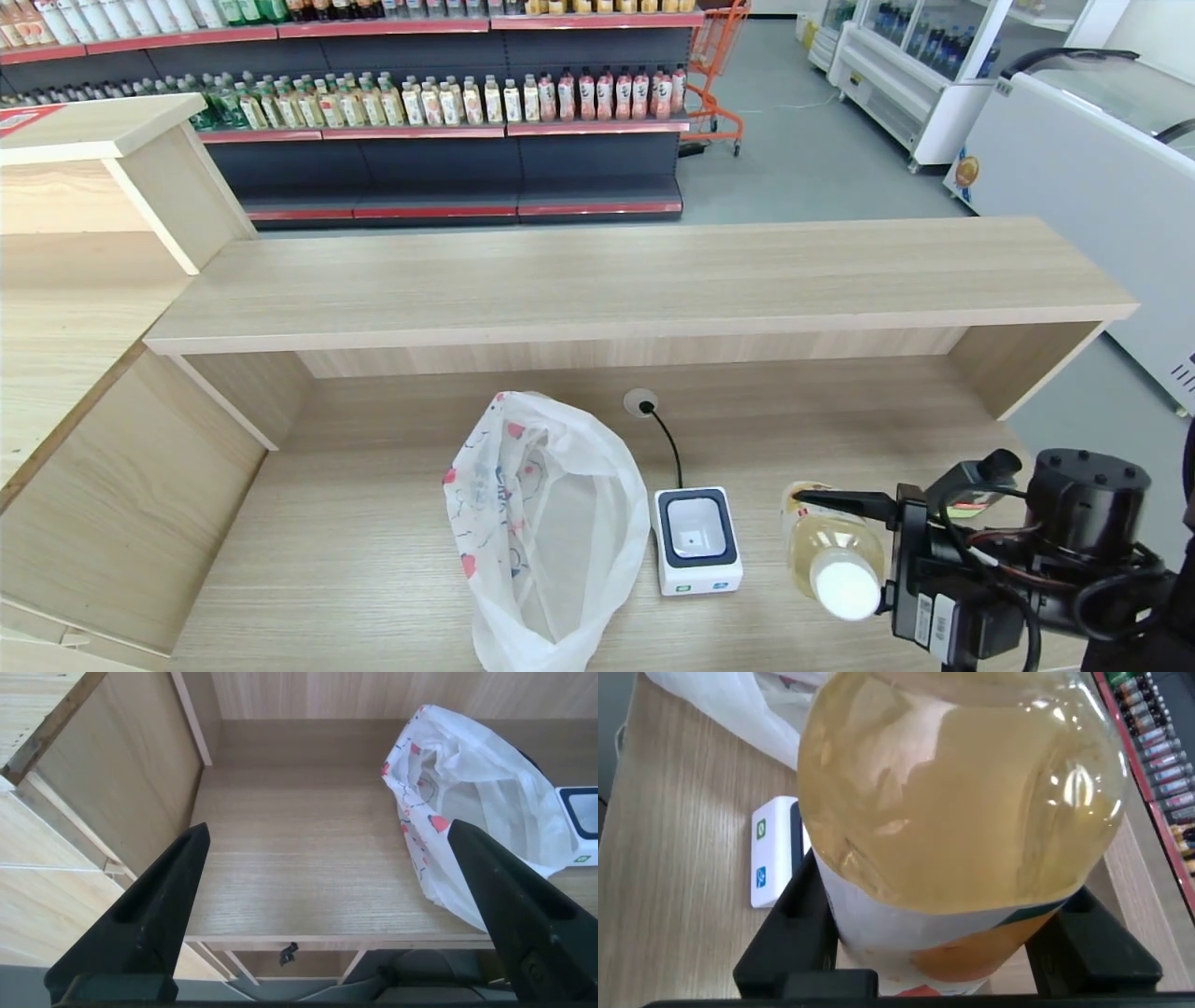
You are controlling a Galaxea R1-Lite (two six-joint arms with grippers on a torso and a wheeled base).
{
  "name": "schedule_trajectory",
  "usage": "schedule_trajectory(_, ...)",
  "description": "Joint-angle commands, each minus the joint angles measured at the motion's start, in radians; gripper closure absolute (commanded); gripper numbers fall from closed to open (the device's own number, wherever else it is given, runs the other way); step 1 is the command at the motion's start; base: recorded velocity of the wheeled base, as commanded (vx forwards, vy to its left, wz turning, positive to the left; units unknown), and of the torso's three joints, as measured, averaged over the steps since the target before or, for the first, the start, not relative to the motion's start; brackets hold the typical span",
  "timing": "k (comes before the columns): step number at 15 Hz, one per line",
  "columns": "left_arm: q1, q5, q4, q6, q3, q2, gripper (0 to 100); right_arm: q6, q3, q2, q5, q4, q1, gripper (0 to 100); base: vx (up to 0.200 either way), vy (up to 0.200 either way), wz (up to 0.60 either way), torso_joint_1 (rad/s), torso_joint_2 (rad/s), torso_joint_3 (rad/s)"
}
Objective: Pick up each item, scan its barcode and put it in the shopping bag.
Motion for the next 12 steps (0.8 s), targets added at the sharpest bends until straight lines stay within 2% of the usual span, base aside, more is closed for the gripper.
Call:
schedule_trajectory(1,0.0,0.0,0.0,0.0,0.0,0.0,0,-0.035,-0.055,0.115,0.016,0.004,-0.014,100,0.0,0.0,0.0,0.0,0.0,0.0)
schedule_trajectory(6,0.0,0.0,0.0,0.0,0.0,0.0,0,-0.035,-0.218,0.227,0.117,0.006,0.076,100,0.0,0.0,0.0,0.0,0.0,0.0)
schedule_trajectory(12,0.0,0.0,0.0,0.0,0.0,0.0,0,-0.049,-0.345,0.334,0.153,-0.002,0.091,100,0.0,0.0,0.0,0.0,0.0,0.0)
